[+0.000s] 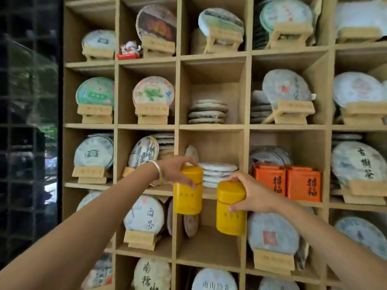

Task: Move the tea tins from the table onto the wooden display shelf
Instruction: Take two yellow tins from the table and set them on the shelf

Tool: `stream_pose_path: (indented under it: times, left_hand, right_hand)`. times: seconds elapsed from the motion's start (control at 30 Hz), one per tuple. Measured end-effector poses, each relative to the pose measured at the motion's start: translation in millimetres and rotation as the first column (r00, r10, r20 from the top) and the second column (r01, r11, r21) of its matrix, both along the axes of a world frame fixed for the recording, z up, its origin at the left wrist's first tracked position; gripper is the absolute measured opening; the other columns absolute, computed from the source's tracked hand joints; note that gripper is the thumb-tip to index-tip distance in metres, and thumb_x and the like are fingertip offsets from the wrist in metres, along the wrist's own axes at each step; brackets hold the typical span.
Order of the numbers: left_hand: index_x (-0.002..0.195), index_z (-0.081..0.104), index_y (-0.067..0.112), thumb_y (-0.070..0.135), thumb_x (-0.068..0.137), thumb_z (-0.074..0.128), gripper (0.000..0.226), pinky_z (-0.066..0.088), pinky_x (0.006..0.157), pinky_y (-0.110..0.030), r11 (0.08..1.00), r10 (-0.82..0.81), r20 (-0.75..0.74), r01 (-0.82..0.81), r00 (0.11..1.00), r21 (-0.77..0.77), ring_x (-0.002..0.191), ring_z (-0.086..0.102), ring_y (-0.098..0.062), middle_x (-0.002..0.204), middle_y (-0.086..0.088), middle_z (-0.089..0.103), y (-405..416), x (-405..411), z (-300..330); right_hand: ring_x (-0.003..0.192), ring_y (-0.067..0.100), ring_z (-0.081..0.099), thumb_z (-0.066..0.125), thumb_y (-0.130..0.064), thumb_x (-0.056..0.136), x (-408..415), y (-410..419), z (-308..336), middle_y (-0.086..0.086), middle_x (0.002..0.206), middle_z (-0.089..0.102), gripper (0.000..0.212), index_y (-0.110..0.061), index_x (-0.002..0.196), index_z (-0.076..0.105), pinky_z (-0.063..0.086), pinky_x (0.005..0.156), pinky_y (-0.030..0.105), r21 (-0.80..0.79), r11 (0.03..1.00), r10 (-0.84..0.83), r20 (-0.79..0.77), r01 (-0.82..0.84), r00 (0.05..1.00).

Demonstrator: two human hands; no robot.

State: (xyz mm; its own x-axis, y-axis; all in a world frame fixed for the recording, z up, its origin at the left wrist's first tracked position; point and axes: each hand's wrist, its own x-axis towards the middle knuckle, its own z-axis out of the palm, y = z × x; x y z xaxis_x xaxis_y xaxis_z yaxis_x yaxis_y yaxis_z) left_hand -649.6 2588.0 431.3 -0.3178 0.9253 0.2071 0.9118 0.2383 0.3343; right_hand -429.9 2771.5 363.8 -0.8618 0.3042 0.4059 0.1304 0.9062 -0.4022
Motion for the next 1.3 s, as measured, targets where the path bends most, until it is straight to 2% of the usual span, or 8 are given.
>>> stream_pose_path:
  times: [0.1,0.2,0.4,0.73,0.9,1.03,1.17,1.3]
  left_hand:
    - [0.133,0.038,0.049,0.053,0.062,0.081,0.083,0.047,0.090,-0.033,1.000,0.017,-0.218,-0.021,0.976,-0.015,0.113,0.047,-0.022,0.131,0.001,0.041,37.4,-25.8,33.4]
    - [0.129,0.040,0.053,0.056,0.058,0.082,0.083,0.046,0.098,-0.038,0.999,0.044,-0.241,-0.050,0.969,-0.016,0.111,0.045,-0.023,0.125,-0.001,0.040,68.0,-46.7,56.2]
    - [0.134,0.043,0.043,0.054,0.062,0.080,0.082,0.044,0.099,-0.041,0.990,-0.032,-0.266,-0.006,0.963,-0.142,0.123,0.042,-0.023,0.136,0.002,0.042,118.4,-72.9,53.6]
    - [0.134,0.041,0.033,0.044,0.062,0.082,0.083,0.043,0.082,-0.030,0.990,-0.008,-0.225,-0.023,0.974,-0.136,0.113,0.046,-0.023,0.134,-0.003,0.045,157.1,-100.5,21.9]
    - [0.138,0.039,0.027,0.046,0.068,0.075,0.082,0.046,0.079,-0.028,0.991,0.044,-0.314,-0.081,0.948,-0.105,0.115,0.052,-0.028,0.135,-0.008,0.049,165.2,-106.8,11.1]
    - [0.138,0.039,0.021,0.046,0.071,0.072,0.079,0.047,0.078,-0.030,0.986,0.042,-0.457,-0.111,0.888,-0.125,0.111,0.056,-0.029,0.129,-0.009,0.056,166.2,-102.0,14.1]
    - [0.140,0.040,0.018,0.045,0.075,0.070,0.076,0.048,0.090,-0.034,0.980,0.029,-0.546,-0.132,0.837,-0.151,0.118,0.053,-0.030,0.133,-0.010,0.054,160.7,-96.8,17.3]
    - [0.140,0.040,0.018,0.049,0.076,0.069,0.077,0.049,0.094,-0.038,0.980,0.022,-0.580,-0.133,0.814,-0.149,0.119,0.052,-0.029,0.135,-0.009,0.053,152.2,-96.1,14.7]
  right_hand:
    - [0.111,0.013,0.047,0.085,-0.049,0.056,-40.1,32.4,25.2,-0.006,0.125,0.040,0.078,-0.042,0.116,0.037,0.047,0.084,0.028,0.027,1.000,-0.011,-0.042,0.012,0.999]
    - [0.109,0.015,0.046,0.084,-0.049,0.058,-74.0,56.0,52.1,-0.004,0.124,0.040,0.078,-0.037,0.120,0.037,0.046,0.086,0.031,0.081,0.994,-0.070,0.003,0.070,0.998]
    - [0.106,0.019,0.047,0.085,-0.045,0.061,-122.1,88.1,68.0,0.000,0.120,0.039,0.076,-0.036,0.118,0.035,0.048,0.082,0.033,0.068,0.983,-0.173,0.030,0.171,0.984]
    - [0.098,0.018,0.048,0.082,-0.042,0.060,-162.4,112.6,45.4,-0.001,0.114,0.037,0.074,-0.039,0.115,0.033,0.050,0.061,0.027,-0.057,0.972,-0.218,0.123,0.226,0.968]
    - [0.110,0.023,0.048,0.077,-0.044,0.064,-168.1,111.6,40.2,0.000,0.121,0.039,0.069,-0.039,0.118,0.034,0.051,0.091,0.043,-0.026,0.971,-0.233,0.127,0.238,0.964]
    - [0.131,0.026,0.025,0.071,-0.062,0.064,-165.3,106.1,45.6,0.001,0.132,0.024,0.079,-0.042,0.131,0.034,0.037,0.104,0.044,0.163,0.952,-0.282,0.138,0.259,0.950]
    - [0.136,0.029,0.026,0.070,-0.076,0.055,-155.5,97.2,39.2,0.004,0.142,0.019,0.108,-0.040,0.144,0.020,0.037,0.105,0.043,0.155,0.931,-0.341,0.052,0.329,0.939]
    - [0.122,0.024,0.046,0.080,-0.055,0.062,-148.7,96.7,12.3,0.009,0.140,0.035,0.111,-0.021,0.146,0.015,0.044,0.097,0.033,0.001,0.936,-0.352,-0.010,0.352,0.936]
